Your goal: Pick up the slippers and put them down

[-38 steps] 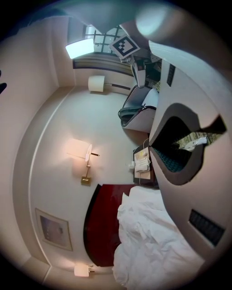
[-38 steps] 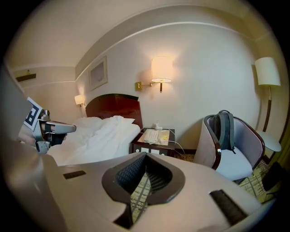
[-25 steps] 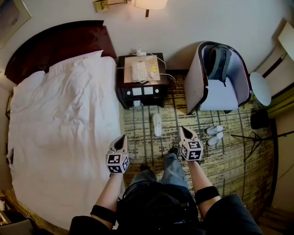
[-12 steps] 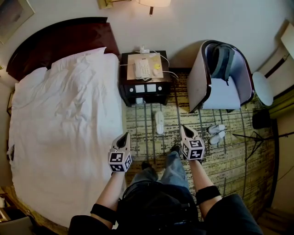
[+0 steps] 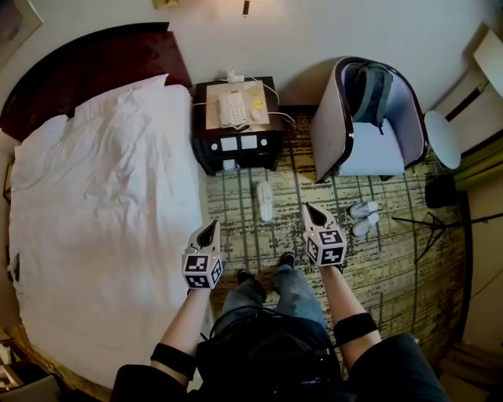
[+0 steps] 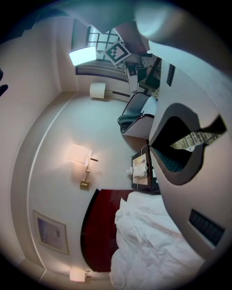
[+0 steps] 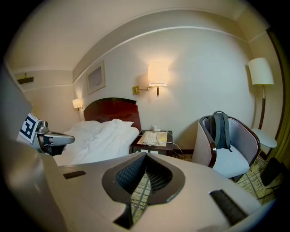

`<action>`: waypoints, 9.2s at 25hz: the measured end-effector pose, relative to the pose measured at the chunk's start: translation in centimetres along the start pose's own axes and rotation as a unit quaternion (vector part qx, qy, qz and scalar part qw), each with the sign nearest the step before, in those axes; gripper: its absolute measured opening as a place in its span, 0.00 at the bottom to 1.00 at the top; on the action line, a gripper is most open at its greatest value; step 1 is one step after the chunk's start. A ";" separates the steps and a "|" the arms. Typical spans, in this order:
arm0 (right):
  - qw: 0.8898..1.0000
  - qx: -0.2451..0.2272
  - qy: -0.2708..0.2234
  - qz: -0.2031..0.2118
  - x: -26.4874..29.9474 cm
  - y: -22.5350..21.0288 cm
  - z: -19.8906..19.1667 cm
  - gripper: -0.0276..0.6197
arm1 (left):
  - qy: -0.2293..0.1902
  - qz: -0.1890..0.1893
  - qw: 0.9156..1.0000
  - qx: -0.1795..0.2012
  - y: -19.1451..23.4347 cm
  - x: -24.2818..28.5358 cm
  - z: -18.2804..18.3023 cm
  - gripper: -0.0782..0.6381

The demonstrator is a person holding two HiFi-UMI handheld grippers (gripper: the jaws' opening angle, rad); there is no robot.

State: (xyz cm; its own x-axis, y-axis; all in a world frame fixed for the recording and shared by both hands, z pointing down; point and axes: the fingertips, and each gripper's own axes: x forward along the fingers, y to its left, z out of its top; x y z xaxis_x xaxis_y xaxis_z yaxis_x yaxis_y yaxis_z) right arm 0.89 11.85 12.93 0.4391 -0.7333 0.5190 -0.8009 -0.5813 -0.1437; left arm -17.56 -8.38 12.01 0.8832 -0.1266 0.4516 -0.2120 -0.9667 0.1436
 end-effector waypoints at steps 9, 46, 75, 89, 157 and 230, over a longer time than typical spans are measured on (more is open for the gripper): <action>0.999 -0.002 0.028 0.043 3.7 -2.1 -1.3 0.05 | 0.011 0.028 0.999 -0.019 -1.2 4.4 0.3 0.11; 0.996 0.074 0.030 0.046 44.2 -7.4 -27.2 0.05 | 0.047 0.062 0.996 -0.034 17.0 46.7 -28.9 0.53; 0.996 0.078 -0.013 0.038 65.5 -10.0 -44.7 0.05 | 0.037 0.085 0.995 0.020 31.1 72.2 -46.0 0.95; 0.996 0.076 -0.019 0.040 65.9 -10.0 -45.2 0.05 | 0.063 0.097 0.993 0.022 32.4 75.2 -47.4 0.73; 0.996 0.044 -0.009 0.073 62.0 -7.1 -42.7 0.05 | 0.110 0.107 0.986 -0.072 18.4 50.1 -63.7 0.67; 0.988 0.027 0.097 0.118 5.3 -0.8 -4.9 0.05 | 0.062 0.106 0.992 0.016 0.6 4.4 0.3 0.12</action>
State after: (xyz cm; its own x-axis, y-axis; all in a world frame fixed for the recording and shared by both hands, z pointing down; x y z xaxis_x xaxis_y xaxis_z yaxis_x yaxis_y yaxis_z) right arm 1.87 10.13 19.93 0.1519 -0.7719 0.6173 -0.8468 -0.4238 -0.3215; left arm -13.66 -9.62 13.82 0.7619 -0.3007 0.5737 -0.3712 -0.9285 0.0064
